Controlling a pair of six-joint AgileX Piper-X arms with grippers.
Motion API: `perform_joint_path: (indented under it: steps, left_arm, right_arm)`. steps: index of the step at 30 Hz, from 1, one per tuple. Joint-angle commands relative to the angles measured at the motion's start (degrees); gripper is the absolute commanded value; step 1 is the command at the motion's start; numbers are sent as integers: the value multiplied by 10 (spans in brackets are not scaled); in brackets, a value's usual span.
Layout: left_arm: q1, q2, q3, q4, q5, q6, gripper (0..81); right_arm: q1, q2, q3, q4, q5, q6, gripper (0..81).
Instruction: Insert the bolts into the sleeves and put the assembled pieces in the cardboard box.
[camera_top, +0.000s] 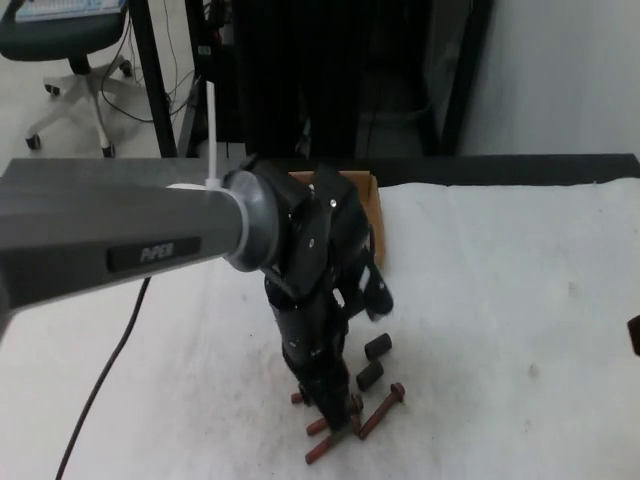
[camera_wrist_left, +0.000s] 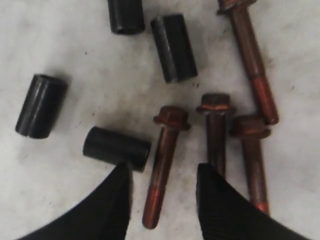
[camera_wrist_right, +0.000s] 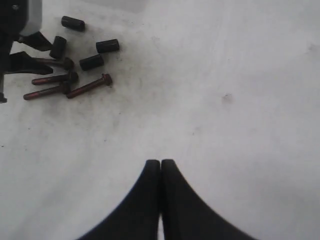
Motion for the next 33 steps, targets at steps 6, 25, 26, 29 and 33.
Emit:
perform_joint_path:
  steps: [6, 25, 26, 29, 33]
  left_arm:
    - [-2, -2, -6, -9, -25, 27, 393]
    - [-2, 25, -6, -34, 59, 40, 393]
    - [-2, 25, -6, -41, 68, 40, 393]
    - [-2, 25, -6, -69, 84, 40, 393]
    - [-2, 29, -6, -84, 84, 41, 393]
  right_arm:
    - [-2, -6, 1, -20, -19, 0, 3]
    - [-2, -6, 1, -35, -19, 0, 3]
    - [-2, -6, 1, -35, -19, 0, 3]
    - [-2, -6, 1, -35, -19, 0, 3]
    - [-2, -6, 1, -35, -19, 0, 3]
